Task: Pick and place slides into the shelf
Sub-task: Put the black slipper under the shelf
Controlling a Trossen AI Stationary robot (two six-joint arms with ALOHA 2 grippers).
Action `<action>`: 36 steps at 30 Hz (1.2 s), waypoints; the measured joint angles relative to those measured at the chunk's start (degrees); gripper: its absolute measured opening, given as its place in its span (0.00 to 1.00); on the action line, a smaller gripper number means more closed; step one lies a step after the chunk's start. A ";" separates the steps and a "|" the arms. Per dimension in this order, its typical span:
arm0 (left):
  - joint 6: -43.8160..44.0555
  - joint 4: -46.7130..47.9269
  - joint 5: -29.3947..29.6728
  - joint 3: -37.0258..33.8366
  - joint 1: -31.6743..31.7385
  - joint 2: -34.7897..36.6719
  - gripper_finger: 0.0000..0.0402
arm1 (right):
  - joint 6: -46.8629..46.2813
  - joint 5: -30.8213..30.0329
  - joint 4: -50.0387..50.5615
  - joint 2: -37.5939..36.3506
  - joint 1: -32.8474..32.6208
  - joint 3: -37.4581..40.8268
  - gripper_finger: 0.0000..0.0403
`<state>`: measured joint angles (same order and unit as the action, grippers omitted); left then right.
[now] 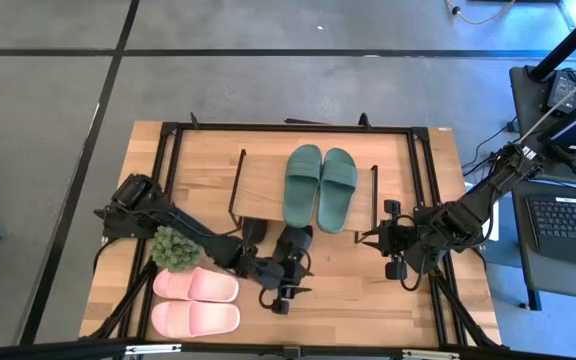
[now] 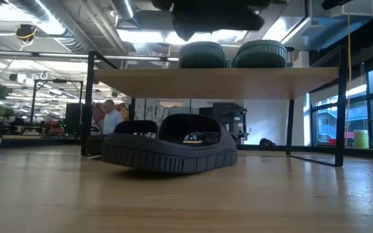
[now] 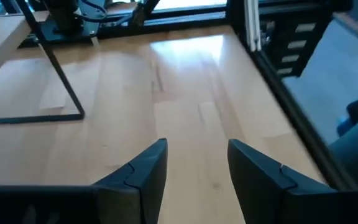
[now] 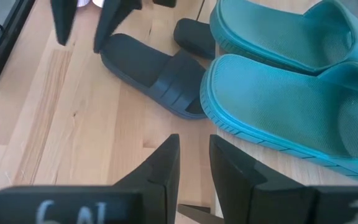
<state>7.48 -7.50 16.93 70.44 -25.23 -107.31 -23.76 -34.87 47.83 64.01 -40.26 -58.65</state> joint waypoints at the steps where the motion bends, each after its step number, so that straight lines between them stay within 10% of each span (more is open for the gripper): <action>1: -0.95 0.17 -0.55 -0.03 0.46 -0.01 0.40 | -0.07 0.00 0.02 0.00 -0.01 0.00 0.22; 36: -0.75 -0.84 -0.90 0.75 4.98 -12.54 0.40 | -0.20 -0.15 -0.49 0.00 0.00 0.00 0.22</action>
<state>6.73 -8.34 16.03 71.19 -20.25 -119.85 -23.97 -35.03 47.34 64.01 -40.27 -58.65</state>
